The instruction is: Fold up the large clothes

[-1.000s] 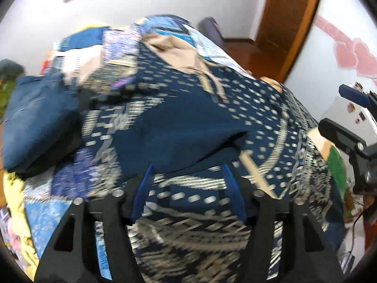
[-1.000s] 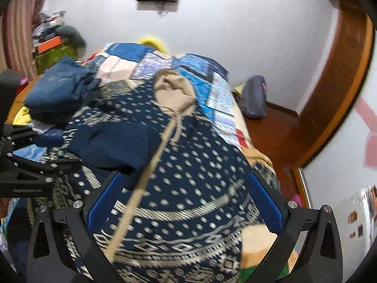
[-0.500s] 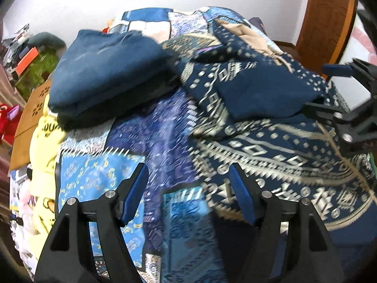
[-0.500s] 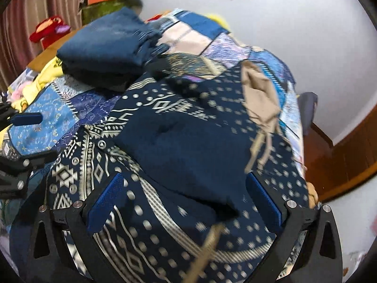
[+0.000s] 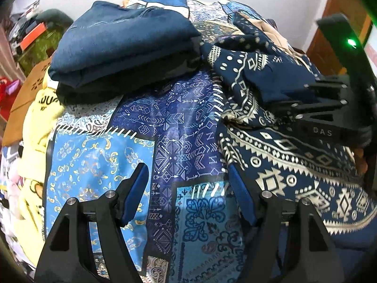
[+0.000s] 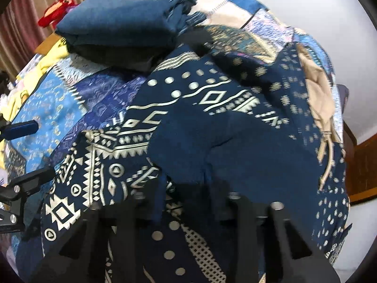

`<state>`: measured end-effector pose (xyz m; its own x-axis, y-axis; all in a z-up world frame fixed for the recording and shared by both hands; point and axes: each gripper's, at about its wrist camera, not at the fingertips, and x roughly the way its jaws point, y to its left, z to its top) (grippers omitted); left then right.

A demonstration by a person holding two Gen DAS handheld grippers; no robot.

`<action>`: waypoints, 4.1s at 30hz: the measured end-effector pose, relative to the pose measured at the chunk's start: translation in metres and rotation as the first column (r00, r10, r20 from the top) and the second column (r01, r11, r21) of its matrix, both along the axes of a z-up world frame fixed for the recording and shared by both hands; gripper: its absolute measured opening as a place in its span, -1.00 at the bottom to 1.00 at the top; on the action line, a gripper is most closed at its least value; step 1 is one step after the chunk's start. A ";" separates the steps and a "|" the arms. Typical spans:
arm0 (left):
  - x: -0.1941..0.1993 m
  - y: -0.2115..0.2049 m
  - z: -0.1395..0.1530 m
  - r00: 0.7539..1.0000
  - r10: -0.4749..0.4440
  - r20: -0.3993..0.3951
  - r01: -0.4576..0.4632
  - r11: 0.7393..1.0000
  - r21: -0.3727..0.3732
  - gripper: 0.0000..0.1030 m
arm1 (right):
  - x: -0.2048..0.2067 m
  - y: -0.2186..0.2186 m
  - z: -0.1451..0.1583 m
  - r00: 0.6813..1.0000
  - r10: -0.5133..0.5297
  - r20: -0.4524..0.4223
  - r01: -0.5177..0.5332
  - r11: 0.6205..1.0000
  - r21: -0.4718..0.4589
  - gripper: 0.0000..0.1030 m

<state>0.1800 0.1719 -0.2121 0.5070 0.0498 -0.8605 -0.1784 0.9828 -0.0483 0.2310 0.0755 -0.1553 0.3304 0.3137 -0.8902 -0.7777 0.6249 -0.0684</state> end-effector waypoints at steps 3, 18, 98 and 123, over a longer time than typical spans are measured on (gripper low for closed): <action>0.007 -0.003 -0.002 1.000 -0.004 -0.001 0.004 1.000 -0.023 0.35 | 0.006 -0.018 0.016 0.999 -0.035 -0.010 0.036 0.996 0.082 -0.78; 0.065 -0.031 -0.015 0.999 -0.028 -0.024 0.030 0.998 0.062 0.35 | 0.041 -0.201 0.136 0.858 -0.498 0.123 0.408 0.808 0.424 -0.81; 0.104 -0.122 0.038 0.993 -0.089 0.077 0.087 0.996 0.031 0.73 | 0.098 -0.492 -0.044 0.316 -0.800 -0.510 0.947 0.233 0.222 -0.83; 0.057 -0.145 0.067 0.973 -0.183 0.142 0.174 0.982 0.078 0.73 | 0.039 -0.233 0.010 0.870 -0.416 -0.265 0.454 0.885 0.102 -0.70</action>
<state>0.2374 0.0270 -0.1450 0.6341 -0.0001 -0.7733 0.0047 1.0000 0.0037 0.2703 -0.1578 -0.1455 0.2587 0.3260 -0.9093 -0.4061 0.8908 0.2038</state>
